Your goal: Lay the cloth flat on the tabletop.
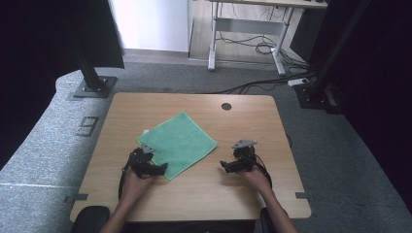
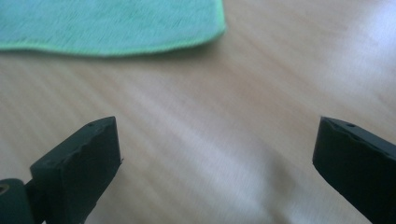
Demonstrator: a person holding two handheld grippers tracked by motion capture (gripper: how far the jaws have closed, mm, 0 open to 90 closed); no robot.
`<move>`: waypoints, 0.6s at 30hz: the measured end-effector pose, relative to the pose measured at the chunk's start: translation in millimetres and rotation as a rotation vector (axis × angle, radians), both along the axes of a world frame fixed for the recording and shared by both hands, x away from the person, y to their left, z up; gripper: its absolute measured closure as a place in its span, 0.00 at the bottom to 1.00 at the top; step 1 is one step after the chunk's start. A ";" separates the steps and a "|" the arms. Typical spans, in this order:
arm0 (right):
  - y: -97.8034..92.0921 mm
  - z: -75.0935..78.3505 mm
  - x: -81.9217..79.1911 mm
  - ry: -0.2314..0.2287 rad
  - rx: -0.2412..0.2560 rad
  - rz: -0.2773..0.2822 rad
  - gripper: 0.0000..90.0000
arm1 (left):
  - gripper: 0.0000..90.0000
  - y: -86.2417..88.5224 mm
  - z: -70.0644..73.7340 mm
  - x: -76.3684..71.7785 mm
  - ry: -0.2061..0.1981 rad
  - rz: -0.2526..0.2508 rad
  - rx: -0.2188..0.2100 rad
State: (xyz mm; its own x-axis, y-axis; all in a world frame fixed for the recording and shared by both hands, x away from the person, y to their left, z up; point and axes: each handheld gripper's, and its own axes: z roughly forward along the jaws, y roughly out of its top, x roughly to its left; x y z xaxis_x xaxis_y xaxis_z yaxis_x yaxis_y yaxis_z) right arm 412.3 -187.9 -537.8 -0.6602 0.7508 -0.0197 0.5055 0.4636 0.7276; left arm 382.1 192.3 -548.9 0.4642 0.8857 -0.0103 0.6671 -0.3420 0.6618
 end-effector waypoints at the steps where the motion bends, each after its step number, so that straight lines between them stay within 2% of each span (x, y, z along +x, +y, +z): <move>1: 1.9 1.6 5.1 -0.001 -0.001 -0.002 0.01 | 0.00 0.0 0.0 0.0 0.000 0.000 0.000; 18: 28.7 18.7 62.0 -0.021 -0.013 -0.032 0.02 | 0.00 0.2 0.1 0.0 0.002 -0.001 0.001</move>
State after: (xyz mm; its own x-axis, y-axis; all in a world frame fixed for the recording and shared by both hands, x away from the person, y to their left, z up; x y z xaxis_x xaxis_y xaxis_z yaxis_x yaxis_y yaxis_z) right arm 474.4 -159.2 -519.0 -0.6355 0.7709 -0.0431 0.5045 0.4569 0.7326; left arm 382.2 192.5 -548.8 0.4653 0.8851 -0.0105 0.6680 -0.3434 0.6602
